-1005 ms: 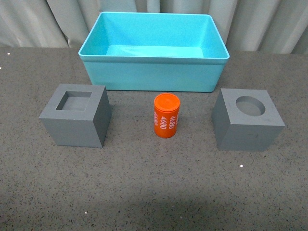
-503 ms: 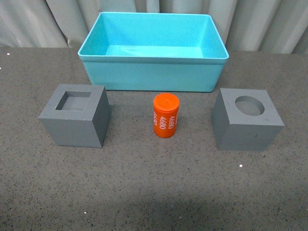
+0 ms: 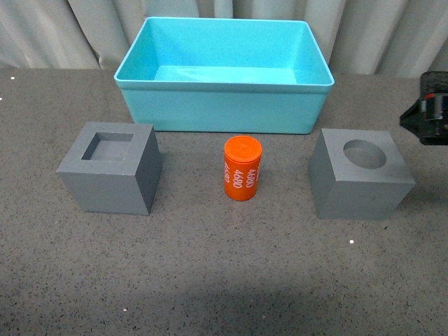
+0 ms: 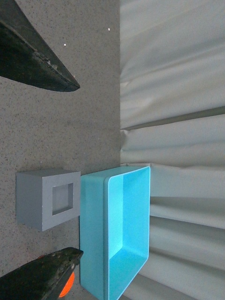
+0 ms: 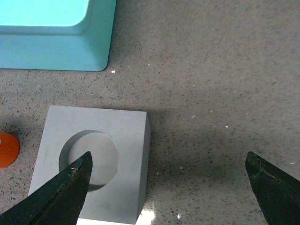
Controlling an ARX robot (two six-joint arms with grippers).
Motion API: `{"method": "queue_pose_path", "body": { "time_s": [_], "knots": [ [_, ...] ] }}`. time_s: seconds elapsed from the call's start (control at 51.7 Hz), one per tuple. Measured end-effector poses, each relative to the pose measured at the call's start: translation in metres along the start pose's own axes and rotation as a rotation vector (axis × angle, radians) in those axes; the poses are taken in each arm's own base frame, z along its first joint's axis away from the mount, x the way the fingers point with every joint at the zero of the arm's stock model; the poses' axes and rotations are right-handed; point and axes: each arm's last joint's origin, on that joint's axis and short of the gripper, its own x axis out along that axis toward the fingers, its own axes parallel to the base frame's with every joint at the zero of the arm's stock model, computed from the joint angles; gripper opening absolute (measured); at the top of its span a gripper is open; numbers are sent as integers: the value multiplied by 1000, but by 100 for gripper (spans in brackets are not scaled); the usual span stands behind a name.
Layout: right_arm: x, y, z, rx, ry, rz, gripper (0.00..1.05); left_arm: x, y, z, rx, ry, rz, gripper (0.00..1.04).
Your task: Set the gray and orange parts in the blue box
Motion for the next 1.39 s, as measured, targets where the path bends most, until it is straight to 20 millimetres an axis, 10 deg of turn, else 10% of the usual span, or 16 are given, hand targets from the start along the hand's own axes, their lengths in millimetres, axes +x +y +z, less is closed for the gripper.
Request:
{"method": "queue_pose_path", "body": {
  "time_s": [0.329, 0.715, 1.005, 1.237, 1.392],
  "knots": [
    [52, 14, -14, 51, 191, 10, 93, 0, 0, 0, 0, 0, 0, 98],
    [55, 19, -11, 66, 197, 3, 22, 0, 0, 0, 0, 0, 0, 98],
    [28, 21, -4, 114, 164, 88, 18, 0, 0, 0, 0, 0, 0, 98],
    [-36, 32, 64, 97, -129, 198, 18, 0, 0, 0, 0, 0, 0, 98],
    [-36, 44, 107, 75, -279, 205, 18, 0, 0, 0, 0, 0, 0, 98]
  ]
}}
